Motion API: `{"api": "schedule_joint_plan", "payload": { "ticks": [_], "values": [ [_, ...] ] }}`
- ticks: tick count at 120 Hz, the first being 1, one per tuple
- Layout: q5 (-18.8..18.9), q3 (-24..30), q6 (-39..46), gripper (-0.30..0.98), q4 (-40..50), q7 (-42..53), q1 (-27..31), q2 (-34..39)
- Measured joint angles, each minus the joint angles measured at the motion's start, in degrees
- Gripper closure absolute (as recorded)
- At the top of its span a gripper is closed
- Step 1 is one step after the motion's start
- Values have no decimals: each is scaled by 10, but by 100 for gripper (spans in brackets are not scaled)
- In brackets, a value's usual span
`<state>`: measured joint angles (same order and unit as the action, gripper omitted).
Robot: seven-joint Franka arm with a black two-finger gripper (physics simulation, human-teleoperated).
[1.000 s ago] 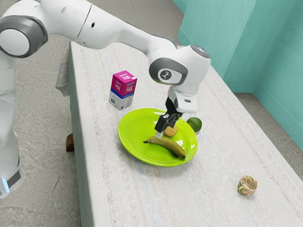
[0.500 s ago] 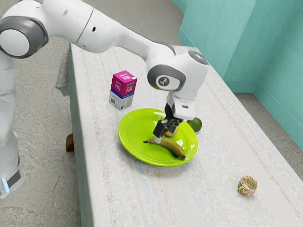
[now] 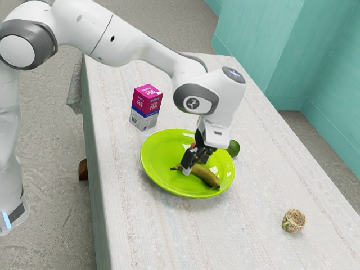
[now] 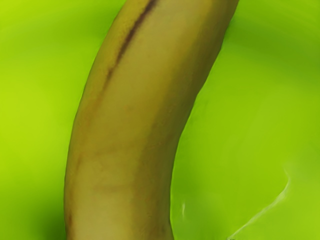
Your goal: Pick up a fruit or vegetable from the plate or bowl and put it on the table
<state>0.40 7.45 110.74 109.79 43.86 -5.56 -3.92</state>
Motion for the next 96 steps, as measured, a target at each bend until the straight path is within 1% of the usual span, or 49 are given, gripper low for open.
{"api": "schedule_joint_plan", "payload": {
  "ticks": [88, 92, 96],
  "values": [
    [-2, 0, 24, 0, 21, 1, -4, -6],
    [-2, 0, 25, 1, 21, 1, -4, -7],
    [-2, 0, 26, 5, 21, 0, -5, -7]
  ]
}}
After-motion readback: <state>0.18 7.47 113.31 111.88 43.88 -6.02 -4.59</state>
